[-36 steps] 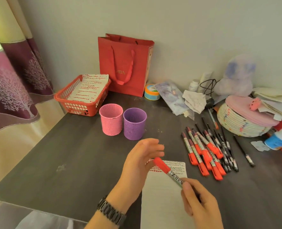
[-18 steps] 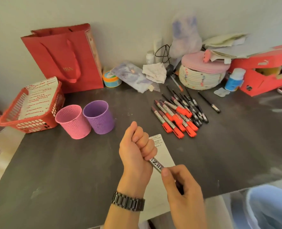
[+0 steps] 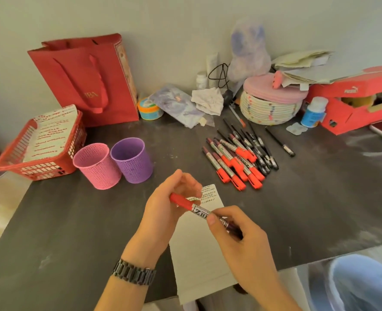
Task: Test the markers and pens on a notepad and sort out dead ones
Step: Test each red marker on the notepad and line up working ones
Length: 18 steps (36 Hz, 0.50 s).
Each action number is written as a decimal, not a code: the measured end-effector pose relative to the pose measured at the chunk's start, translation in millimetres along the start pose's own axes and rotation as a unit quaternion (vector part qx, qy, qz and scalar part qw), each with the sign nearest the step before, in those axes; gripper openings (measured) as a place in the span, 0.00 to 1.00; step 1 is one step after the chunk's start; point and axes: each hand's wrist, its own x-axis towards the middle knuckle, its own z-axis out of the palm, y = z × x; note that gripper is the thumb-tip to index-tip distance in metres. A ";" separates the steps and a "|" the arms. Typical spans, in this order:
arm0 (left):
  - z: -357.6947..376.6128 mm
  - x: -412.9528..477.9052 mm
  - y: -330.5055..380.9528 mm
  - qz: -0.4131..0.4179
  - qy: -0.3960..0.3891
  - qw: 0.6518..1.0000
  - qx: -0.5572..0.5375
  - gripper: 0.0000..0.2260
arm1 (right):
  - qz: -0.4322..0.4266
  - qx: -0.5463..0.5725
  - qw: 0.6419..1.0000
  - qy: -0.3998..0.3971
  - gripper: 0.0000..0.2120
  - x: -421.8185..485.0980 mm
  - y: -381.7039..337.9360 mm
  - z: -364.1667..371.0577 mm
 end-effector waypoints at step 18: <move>-75.5 -44.6 10.2 -0.043 -0.096 0.856 0.506 0.09 | -0.102 -0.094 0.969 -0.205 0.23 43.7 -3.2 8.6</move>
